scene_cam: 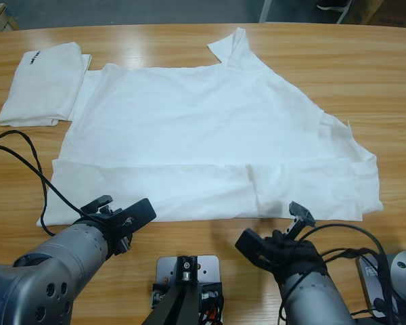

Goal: Fold clothes

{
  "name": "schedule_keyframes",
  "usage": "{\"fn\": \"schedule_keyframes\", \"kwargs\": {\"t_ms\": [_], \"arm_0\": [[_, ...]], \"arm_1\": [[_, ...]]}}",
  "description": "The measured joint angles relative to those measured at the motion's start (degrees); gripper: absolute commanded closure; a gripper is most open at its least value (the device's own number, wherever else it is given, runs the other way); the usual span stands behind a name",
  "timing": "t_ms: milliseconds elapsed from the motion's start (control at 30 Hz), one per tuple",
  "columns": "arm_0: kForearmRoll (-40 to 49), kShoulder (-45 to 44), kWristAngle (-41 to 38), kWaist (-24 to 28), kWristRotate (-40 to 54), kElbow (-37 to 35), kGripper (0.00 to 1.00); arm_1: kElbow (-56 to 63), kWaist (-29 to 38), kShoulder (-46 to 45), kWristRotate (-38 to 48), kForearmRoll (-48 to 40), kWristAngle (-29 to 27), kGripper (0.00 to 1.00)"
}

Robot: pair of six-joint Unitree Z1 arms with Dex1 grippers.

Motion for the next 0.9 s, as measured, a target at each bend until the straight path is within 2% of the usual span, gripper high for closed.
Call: {"fn": "schedule_keyframes", "kwargs": {"t_ms": [533,600,633,667,767,800,833,867,900], "arm_0": [[0.0,0.01,0.0,0.03,-0.96,0.0,0.248],[0.0,0.01,0.0,0.03,-1.06,0.0,0.257],[0.0,0.01,0.0,0.03,-1.13,0.0,0.268],[0.0,0.01,0.0,0.05,-1.2,0.0,0.305],[0.0,0.01,0.0,0.23,-1.37,0.0,0.392],[0.0,0.01,0.0,0.36,-1.42,0.0,0.466],[0.0,0.02,0.0,0.53,-1.45,0.0,0.622],[0.0,0.11,0.0,0.72,-1.49,0.02,0.842],[0.0,0.24,0.0,0.88,-1.49,0.02,0.998]], "arm_1": [[-1.45,-6.66,1.75,0.25,0.27,-0.8,0.06],[-1.58,-7.58,1.84,0.25,0.27,-0.94,0.124],[-1.65,-8.12,1.88,0.25,0.27,-0.95,0.208],[-1.71,-8.66,1.9,0.25,0.27,-0.95,0.282],[-1.94,-9.9,2.08,0.25,0.27,-0.95,0.401],[-1.96,-10.05,2.28,0.25,0.26,-0.95,0.486],[-1.96,-10.16,2.54,0.25,0.26,-0.95,0.555],[-1.96,-10.25,2.8,0.24,0.26,-0.95,0.561],[-1.96,-10.33,3.05,0.24,0.26,-0.95,0.561]]}}
